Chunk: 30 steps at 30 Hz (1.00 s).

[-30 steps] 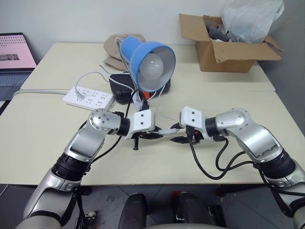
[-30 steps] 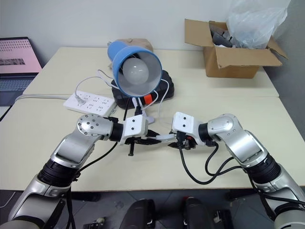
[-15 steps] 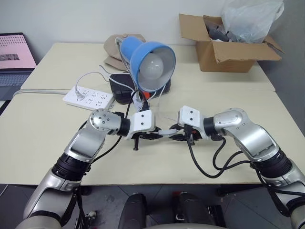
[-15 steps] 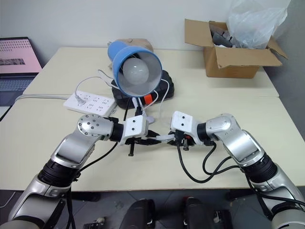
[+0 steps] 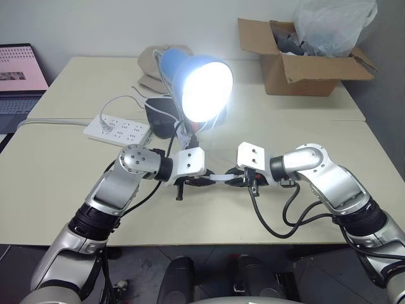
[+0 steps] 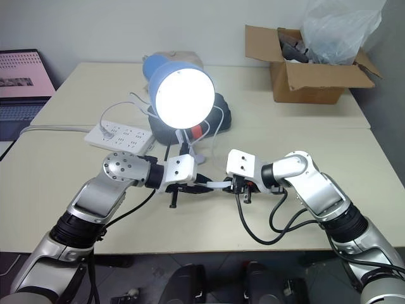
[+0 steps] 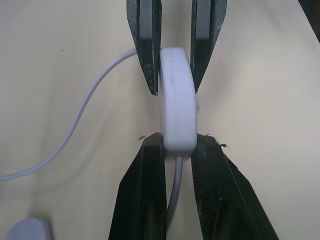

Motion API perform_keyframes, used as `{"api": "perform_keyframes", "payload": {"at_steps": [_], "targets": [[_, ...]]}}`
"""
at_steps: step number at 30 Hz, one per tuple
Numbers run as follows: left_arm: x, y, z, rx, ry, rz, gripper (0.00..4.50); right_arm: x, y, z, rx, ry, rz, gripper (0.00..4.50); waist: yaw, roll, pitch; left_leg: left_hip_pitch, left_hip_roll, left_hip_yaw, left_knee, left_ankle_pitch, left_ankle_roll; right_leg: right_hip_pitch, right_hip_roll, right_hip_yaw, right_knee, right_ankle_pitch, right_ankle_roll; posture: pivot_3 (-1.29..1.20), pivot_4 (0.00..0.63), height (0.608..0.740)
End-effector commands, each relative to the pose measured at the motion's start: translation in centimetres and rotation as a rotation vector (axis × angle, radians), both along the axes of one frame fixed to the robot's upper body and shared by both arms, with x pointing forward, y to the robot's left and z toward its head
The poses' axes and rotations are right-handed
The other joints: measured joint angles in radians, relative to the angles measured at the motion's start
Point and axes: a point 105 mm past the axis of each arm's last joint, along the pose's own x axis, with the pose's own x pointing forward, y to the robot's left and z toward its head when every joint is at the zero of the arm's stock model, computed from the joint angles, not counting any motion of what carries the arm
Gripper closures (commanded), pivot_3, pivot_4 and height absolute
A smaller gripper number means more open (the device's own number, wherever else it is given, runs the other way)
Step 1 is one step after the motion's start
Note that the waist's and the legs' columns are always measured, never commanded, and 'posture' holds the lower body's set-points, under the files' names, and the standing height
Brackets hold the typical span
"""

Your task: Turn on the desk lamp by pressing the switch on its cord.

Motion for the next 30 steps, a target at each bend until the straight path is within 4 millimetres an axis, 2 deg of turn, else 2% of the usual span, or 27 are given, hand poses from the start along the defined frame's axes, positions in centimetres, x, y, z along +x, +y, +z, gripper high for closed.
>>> {"api": "perform_keyframes", "payload": {"at_steps": [1, 2, 8, 13, 20, 30], "targets": [[-0.1, -0.5, 1.1, -0.026, -0.051, -0.024, 4.11, 0.2, 0.2, 1.6, 0.057, -0.057, 0.014, 2.96, 0.000, 0.000, 0.000, 0.000, 0.000, 0.000, 0.000, 0.000, 0.000, 0.000, 0.000, 0.000, 0.000, 0.000, 0.000, 0.00, 0.150, 0.740], [-0.1, -0.5, 1.1, -0.025, -0.051, -0.026, 4.11, 0.2, 0.1, 1.7, 0.058, -0.061, 0.016, 2.62, 0.000, 0.000, 0.000, 0.000, 0.000, 0.000, 0.000, 0.000, 0.000, 0.000, 0.000, 0.000, 0.000, 0.000, 0.000, 0.00, 0.150, 0.740], [0.3, -0.5, 0.5, 0.000, -0.066, -0.036, 4.11, 0.2, -0.6, 3.2, 0.086, -0.090, 0.019, 1.23, 0.000, 0.000, 0.000, 0.000, 0.000, 0.000, 0.000, 0.000, 0.000, 0.000, 0.000, 0.000, 0.000, 0.000, 0.000, 0.00, 0.150, 0.740], [1.4, -0.7, -0.2, 0.007, -0.072, -0.017, 4.11, -0.9, -3.0, 4.7, 0.084, -0.115, -0.014, 0.10, 0.002, 0.000, 0.000, 0.000, 0.000, 0.000, 0.000, 0.000, 0.000, 0.000, 0.000, 0.000, 0.000, 0.000, 0.000, 0.00, 0.150, 0.740], [3.9, -1.8, -1.2, -0.037, -0.084, 0.078, 4.11, -2.0, -6.3, 4.0, 0.083, -0.148, -0.209, 0.00, 0.005, 0.000, 0.000, -0.001, -0.001, 0.000, 0.000, 0.000, 0.000, 0.000, -0.001, 0.000, -0.001, 0.000, 0.000, 0.00, 0.150, 0.740], [5.9, -3.1, -3.0, -0.046, -0.073, 0.099, 4.11, -4.0, -6.5, 2.3, 0.123, -0.189, -0.276, 0.00, 0.000, 0.000, 0.000, 0.000, -0.001, 0.000, 0.000, 0.000, 0.000, 0.000, 0.000, 0.000, 0.000, 0.000, 0.001, 0.00, 0.150, 0.740]]}}
